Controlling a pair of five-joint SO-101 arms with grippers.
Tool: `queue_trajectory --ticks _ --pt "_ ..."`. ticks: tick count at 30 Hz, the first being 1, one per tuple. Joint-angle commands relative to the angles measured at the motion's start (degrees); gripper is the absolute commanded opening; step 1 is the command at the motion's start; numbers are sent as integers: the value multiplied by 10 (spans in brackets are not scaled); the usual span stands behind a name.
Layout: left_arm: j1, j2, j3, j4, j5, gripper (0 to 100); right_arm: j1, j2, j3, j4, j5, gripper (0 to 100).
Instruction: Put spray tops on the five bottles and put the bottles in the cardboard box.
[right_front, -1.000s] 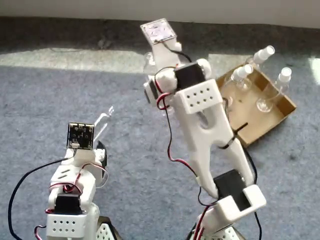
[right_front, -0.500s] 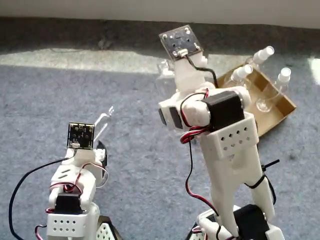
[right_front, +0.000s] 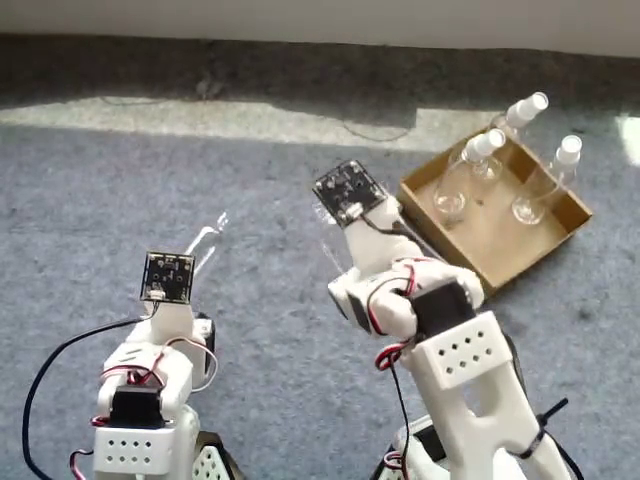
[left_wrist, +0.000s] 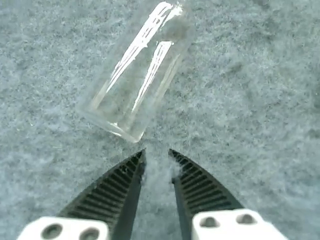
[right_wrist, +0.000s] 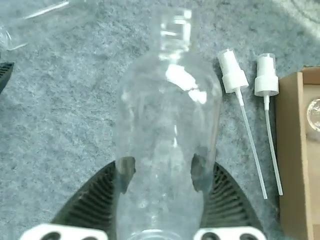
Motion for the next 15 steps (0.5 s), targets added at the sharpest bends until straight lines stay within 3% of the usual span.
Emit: queue_trajectory --ticks 1,7,15 --pt "7 -7 11 62 -5 46 1 -96 143 -138 9 60" --pt "7 -7 11 94 -5 46 1 -214 352 -293 8 60" --pt "7 -7 11 94 -4 46 3 -301 428 -315 8 60"
